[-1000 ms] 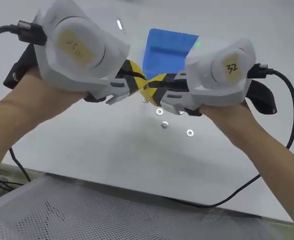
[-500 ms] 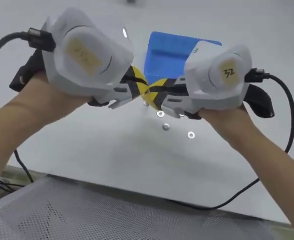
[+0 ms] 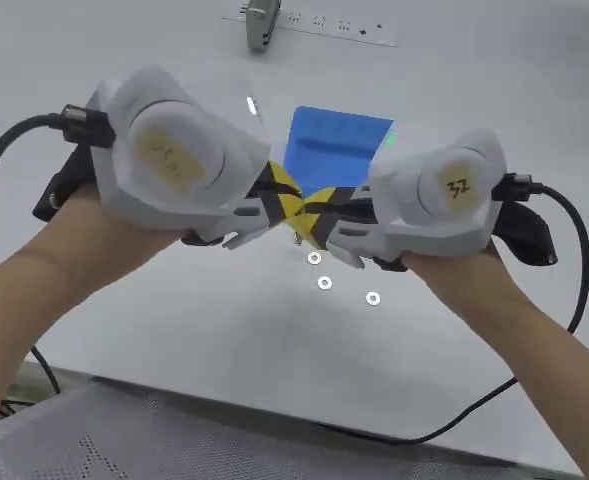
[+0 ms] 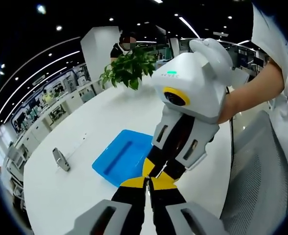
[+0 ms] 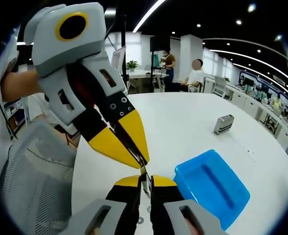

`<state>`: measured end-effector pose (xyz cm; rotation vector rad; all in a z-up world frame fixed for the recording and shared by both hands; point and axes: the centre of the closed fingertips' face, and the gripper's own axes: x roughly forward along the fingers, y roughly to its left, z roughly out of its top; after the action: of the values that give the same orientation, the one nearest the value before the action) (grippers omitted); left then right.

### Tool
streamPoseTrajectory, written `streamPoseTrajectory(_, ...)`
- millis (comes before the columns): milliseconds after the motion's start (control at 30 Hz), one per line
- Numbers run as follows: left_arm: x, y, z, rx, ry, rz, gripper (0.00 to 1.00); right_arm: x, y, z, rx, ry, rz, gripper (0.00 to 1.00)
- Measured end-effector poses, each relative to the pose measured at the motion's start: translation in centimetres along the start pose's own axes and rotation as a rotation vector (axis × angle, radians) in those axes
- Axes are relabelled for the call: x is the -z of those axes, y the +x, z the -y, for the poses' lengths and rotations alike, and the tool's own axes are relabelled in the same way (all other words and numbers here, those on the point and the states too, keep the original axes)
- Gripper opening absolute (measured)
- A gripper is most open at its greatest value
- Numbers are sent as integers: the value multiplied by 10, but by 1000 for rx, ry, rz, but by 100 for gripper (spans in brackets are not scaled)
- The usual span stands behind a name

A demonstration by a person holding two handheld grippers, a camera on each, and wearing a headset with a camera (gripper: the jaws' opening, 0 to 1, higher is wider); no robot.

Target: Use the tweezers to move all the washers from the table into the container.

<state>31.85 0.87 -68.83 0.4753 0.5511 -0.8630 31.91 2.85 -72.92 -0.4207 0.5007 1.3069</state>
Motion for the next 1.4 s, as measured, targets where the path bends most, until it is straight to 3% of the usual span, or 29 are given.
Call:
streamPoseTrajectory(67, -3, -4, 0, -16, -23, 12, 0, -4, -3, -1, 1, -7, 8, 2)
streamPoseTrajectory(100, -3, -7, -5, -64, -46, 17, 0, -8, -5, -2, 1, -8, 19, 2)
streamPoseTrajectory(167, -2, -10, -1, -61, -41, 20, 0, -14, -9, -3, 2, -5, 34, 2)
streamPoseTrajectory(233, -3, -16, -4, -98, -52, 35, 1, -18, -12, -1, 11, -12, 45, 2)
streamPoseTrajectory(300, -3, -23, -3, -104, -122, 42, 5, -20, -15, 0, 20, -19, 42, 1)
streamPoseTrajectory(433, -5, -39, -3, -136, -191, 99, 6, -27, -20, 4, 33, -22, 60, 1)
streamPoseTrajectory(533, 0, -50, -2, -166, -240, 119, 5, -30, -22, 5, 36, -19, 73, 1)
streamPoseTrajectory(667, 16, -64, 5, -208, -343, 122, 12, -34, -24, 14, 57, -31, 80, 1)
streamPoseTrajectory(700, 22, -68, 7, -221, -381, 121, 15, -35, -25, 18, 64, -23, 84, 1)
streamPoseTrajectory(833, 36, -73, 16, -241, -436, 103, 27, -44, -29, 35, 101, -9, 114, 1)
streamPoseTrajectory(1100, 46, -67, 17, -298, -531, 87, 64, -57, -28, 70, 187, 23, 165, 1)
streamPoseTrajectory(1200, 48, -63, 17, -309, -549, 82, 71, -51, -17, 84, 220, 45, 162, 1)
streamPoseTrajectory(1400, 53, -58, 21, -310, -596, 86, 84, -37, 3, 92, 229, 94, 143, 1)
